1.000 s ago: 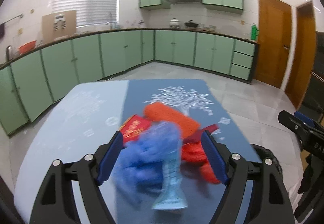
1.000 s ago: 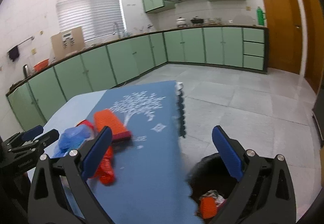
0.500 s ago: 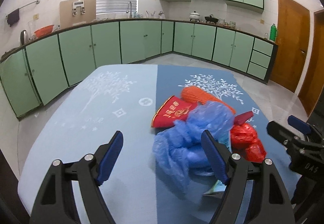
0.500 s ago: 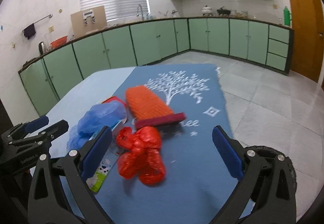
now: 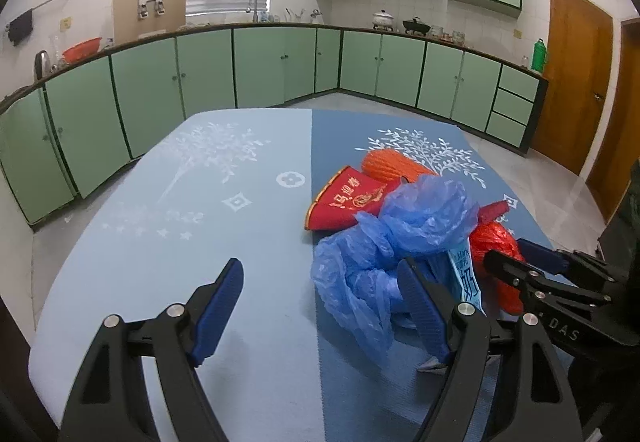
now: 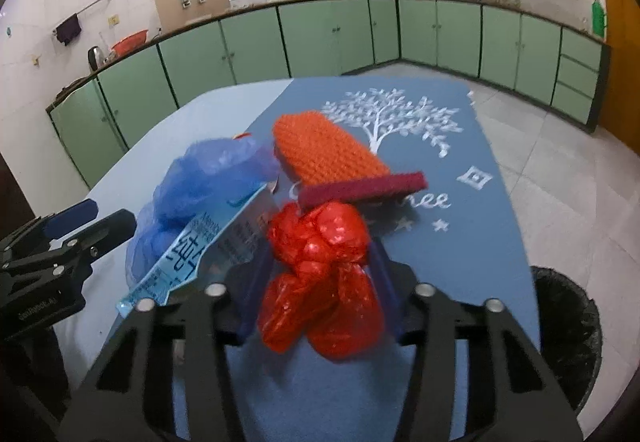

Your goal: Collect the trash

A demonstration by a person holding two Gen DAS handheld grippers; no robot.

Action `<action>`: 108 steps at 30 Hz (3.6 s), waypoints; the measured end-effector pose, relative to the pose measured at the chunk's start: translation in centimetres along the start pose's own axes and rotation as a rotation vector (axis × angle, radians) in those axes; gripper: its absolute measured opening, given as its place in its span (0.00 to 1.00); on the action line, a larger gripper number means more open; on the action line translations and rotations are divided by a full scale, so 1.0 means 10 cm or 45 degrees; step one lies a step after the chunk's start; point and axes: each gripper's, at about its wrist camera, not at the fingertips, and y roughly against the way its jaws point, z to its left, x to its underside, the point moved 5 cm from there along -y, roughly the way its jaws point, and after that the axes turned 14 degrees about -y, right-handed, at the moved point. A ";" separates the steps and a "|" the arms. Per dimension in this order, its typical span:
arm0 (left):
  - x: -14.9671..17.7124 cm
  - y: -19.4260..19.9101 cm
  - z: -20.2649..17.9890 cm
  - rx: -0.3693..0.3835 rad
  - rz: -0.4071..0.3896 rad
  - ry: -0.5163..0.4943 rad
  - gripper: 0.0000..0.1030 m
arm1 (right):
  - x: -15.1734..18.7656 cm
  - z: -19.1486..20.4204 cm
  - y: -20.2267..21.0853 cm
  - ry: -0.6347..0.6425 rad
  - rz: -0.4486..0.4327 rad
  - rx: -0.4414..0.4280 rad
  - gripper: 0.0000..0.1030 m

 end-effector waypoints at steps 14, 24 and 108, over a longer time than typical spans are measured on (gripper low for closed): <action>0.00 -0.24 -0.26 0.105 0.080 -0.006 0.67 | -0.08 -0.07 0.28 0.009 -0.056 -0.031 0.33; -0.06 -0.19 -0.33 0.185 0.044 0.028 0.03 | -0.18 -0.19 0.36 -0.026 -0.094 -0.028 0.33; -0.26 0.07 -0.28 0.098 0.033 0.051 0.31 | 0.00 -0.32 0.34 0.029 0.043 -0.038 0.12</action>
